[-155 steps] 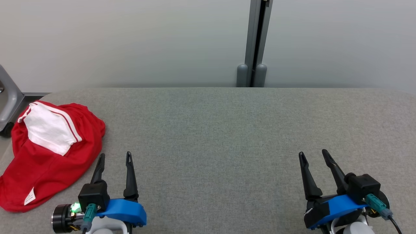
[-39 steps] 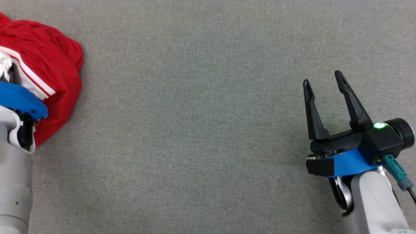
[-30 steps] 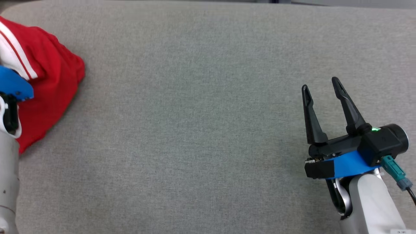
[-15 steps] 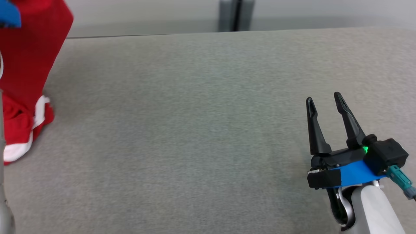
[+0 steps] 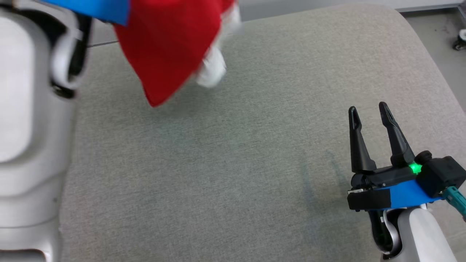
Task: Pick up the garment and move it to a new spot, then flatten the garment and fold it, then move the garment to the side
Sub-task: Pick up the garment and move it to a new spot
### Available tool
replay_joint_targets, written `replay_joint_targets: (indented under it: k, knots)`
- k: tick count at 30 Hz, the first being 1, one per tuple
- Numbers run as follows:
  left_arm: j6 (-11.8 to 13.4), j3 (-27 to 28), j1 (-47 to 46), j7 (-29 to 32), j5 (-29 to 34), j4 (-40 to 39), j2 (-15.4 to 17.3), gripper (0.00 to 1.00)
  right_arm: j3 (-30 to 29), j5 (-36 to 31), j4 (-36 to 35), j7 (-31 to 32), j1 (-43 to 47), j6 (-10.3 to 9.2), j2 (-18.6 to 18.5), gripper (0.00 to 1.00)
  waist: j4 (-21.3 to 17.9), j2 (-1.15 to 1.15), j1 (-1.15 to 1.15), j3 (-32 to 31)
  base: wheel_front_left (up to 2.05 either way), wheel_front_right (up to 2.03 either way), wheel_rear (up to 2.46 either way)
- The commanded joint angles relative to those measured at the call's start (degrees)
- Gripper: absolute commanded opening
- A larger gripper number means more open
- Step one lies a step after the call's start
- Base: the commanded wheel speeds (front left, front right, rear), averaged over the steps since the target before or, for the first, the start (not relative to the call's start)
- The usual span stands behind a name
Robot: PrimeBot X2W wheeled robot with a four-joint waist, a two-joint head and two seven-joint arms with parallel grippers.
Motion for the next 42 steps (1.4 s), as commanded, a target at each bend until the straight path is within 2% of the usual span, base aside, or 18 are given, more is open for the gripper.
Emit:
replay_joint_targets:
  k: [1,7,18,23,24,25,26,28,33,42]
  knots:
    - [-0.21,-0.81,1.49,-0.07,-0.04,-0.04,-0.34,0.00,0.05,0.25,-0.21,-0.24,-0.33,0.03,-0.23,1.00,-0.39,0.00,0.00,0.09,0.00,0.00,0.00]
    - [-0.36,-5.40,9.10,-1.85,-0.42,2.38,-2.95,0.00,-0.39,0.28,-0.29,-0.25,-0.37,0.03,-0.23,1.00,-0.60,0.00,0.00,0.44,0.00,0.00,0.00]
    - [-0.48,-13.25,26.15,-7.64,-1.03,11.94,-6.02,0.00,-0.27,-0.62,0.82,-0.25,-0.50,0.03,-0.23,1.00,2.32,0.00,0.00,-0.66,0.00,0.00,0.00]
    - [-0.79,-18.10,30.31,-9.43,-1.16,15.13,-7.75,0.01,-0.14,-1.01,1.44,-0.24,0.31,0.03,-0.23,1.00,3.77,0.00,0.00,-1.78,0.00,0.00,0.00]
    - [-0.77,-18.80,30.72,-9.82,-1.23,15.55,-8.12,0.60,-0.05,-1.11,1.55,-0.25,0.47,0.03,-0.23,1.00,4.06,0.00,0.00,-2.05,0.00,0.00,0.00]
    - [-0.77,-18.80,30.72,-9.82,-1.23,15.55,-8.12,0.60,-0.05,-1.11,1.55,-0.25,0.47,0.03,-0.23,1.00,4.06,0.00,0.00,-2.05,0.00,0.00,0.00]
    - [-0.83,-19.64,30.91,-11.24,-1.11,15.87,-8.73,1.00,-0.01,-1.32,2.01,-0.24,0.76,0.03,-0.23,1.00,4.69,0.00,0.00,-2.69,0.00,0.00,0.00]
    - [-0.74,-19.58,30.95,-11.99,-1.23,15.89,-9.06,1.00,0.03,-1.38,2.26,-0.24,0.93,0.03,-0.23,1.00,4.99,0.00,0.00,-3.09,0.00,0.00,0.00]
    - [1.38,-17.10,30.73,-14.81,-1.54,14.10,-9.26,1.00,0.07,-1.76,2.98,-0.24,1.59,0.03,-0.24,1.00,6.52,0.00,0.00,-5.06,0.00,0.00,0.00]
    - [6.29,-7.88,34.85,-15.61,-2.38,9.06,-5.62,1.00,-0.33,-2.53,3.67,-0.24,2.93,0.03,-0.24,1.00,9.47,0.00,0.00,-7.97,0.00,0.00,0.00]
